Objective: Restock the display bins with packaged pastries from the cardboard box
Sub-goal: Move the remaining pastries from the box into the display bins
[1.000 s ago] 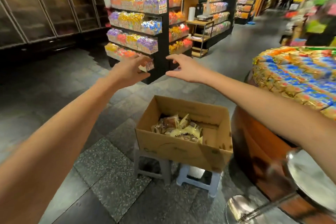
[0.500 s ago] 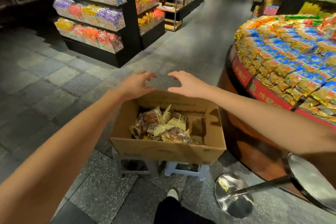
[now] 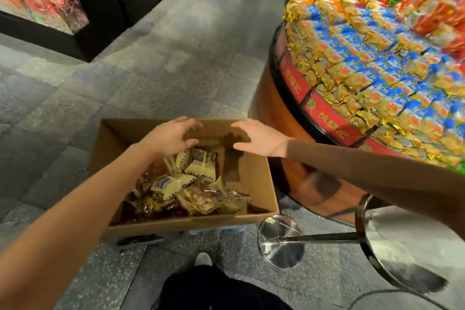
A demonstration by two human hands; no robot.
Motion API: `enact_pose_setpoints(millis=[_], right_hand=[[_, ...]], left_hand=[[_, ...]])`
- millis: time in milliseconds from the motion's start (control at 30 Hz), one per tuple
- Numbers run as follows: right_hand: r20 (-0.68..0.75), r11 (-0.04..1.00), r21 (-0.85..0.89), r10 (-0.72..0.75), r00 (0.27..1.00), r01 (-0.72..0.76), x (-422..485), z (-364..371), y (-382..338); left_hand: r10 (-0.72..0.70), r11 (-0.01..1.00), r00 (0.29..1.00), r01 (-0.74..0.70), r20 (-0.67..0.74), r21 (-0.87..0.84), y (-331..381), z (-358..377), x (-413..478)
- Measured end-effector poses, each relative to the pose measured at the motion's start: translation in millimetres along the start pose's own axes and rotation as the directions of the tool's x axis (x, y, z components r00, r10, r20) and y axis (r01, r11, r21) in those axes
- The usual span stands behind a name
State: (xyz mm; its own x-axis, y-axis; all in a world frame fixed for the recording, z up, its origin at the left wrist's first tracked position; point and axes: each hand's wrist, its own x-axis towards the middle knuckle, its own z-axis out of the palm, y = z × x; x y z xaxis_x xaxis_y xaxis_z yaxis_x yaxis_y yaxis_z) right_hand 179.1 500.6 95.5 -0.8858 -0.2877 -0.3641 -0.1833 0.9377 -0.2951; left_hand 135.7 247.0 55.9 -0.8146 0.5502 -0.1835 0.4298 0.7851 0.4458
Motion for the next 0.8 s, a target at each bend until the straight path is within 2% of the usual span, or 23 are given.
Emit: enact_pose_setpoints(millis=[167, 267, 500, 633, 700, 800], right_hand=[[-0.001, 0.989, 0.093, 0.113, 0.994, -0.113, 20, 14, 21], [0.03, 0.979, 0.127, 0.156, 0.987, -0.159, 26, 39, 27], [0.112, 0.955, 0.126, 0.257, 0.96, -0.27, 48, 104, 65], [0.236, 0.949, 0.118, 0.261, 0.936, -0.294, 68, 144, 88], [0.282, 0.937, 0.131, 0.279, 0.918, -0.325, 80, 164, 102], [0.255, 0.931, 0.121, 0.307, 0.917, -0.345, 98, 198, 121]], left_hand=[[0.061, 0.998, 0.997, -0.06, 0.055, -0.018, -2, 0, 44], [0.105, 0.994, 0.984, -0.109, 0.144, 0.023, -9, 18, 61], [0.179, 0.982, 0.928, -0.19, 0.326, 0.0, -36, 92, 104], [0.202, 0.973, 0.886, -0.229, 0.417, 0.015, -51, 141, 124], [0.208, 0.971, 0.878, -0.238, 0.43, 0.015, -59, 166, 137], [0.215, 0.972, 0.876, -0.235, 0.433, -0.008, -73, 206, 154]])
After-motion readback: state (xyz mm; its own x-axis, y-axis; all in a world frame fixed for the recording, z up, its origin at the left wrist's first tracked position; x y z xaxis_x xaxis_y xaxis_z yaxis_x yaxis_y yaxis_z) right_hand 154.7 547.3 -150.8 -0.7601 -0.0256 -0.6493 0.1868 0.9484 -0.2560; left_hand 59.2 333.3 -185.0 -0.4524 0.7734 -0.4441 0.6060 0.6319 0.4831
